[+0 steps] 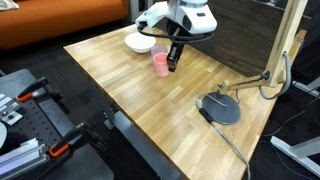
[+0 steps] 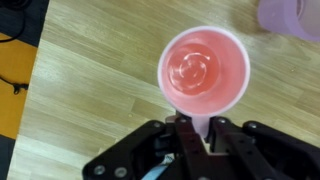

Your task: Pour the contents of the mug into the cup

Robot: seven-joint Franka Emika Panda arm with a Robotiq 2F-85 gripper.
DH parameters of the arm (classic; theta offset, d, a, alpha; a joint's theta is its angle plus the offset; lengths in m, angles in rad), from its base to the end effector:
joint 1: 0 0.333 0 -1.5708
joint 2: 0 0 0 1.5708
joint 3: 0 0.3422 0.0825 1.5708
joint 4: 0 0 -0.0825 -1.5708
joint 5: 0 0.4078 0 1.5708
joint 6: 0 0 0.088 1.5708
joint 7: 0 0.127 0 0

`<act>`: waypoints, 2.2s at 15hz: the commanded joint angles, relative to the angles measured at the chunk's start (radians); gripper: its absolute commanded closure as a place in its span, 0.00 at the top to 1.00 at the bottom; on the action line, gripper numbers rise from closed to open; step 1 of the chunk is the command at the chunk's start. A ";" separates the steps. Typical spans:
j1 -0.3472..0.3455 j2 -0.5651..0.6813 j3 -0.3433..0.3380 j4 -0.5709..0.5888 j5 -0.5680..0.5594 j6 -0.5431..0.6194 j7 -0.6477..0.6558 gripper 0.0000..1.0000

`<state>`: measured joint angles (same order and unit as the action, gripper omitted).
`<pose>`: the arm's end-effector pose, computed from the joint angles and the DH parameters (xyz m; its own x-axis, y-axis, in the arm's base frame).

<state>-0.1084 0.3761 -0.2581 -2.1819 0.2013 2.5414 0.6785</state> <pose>0.5440 -0.2111 0.2049 0.3679 -0.9298 -0.0116 -0.9298 -0.3677 -0.0160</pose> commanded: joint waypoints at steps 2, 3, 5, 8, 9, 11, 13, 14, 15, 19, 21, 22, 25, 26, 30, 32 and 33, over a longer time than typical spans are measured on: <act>0.054 0.005 -0.018 0.039 -0.092 -0.002 0.116 0.04; 0.060 0.005 -0.014 0.045 -0.103 -0.005 0.133 0.04; 0.085 0.018 -0.020 0.068 -0.145 -0.007 0.183 0.04; 0.129 0.026 -0.038 0.097 -0.242 -0.030 0.291 0.04; 0.144 0.032 -0.043 0.116 -0.278 -0.045 0.334 0.04; 0.162 0.042 -0.044 0.147 -0.330 -0.075 0.394 0.04; 0.174 0.056 -0.039 0.178 -0.372 -0.110 0.444 0.04; 0.178 0.064 -0.035 0.194 -0.389 -0.125 0.465 0.04; 0.183 0.073 -0.034 0.209 -0.407 -0.140 0.486 0.04; 0.200 0.131 -0.030 0.276 -0.464 -0.183 0.539 0.04; 0.211 0.163 -0.034 0.308 -0.499 -0.209 0.558 0.04; 0.215 0.180 -0.039 0.328 -0.523 -0.221 0.565 0.04; 0.224 0.209 -0.047 0.372 -0.585 -0.249 0.584 0.04; 0.229 0.213 -0.051 0.384 -0.607 -0.256 0.590 0.04; 0.235 0.205 -0.032 0.417 -0.640 -0.299 0.575 0.04; 0.245 0.199 -0.023 0.428 -0.647 -0.322 0.570 0.04; 0.250 0.198 -0.021 0.432 -0.651 -0.329 0.569 0.04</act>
<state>0.1344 0.5801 -0.2873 -1.7694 -0.4205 2.2618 1.2494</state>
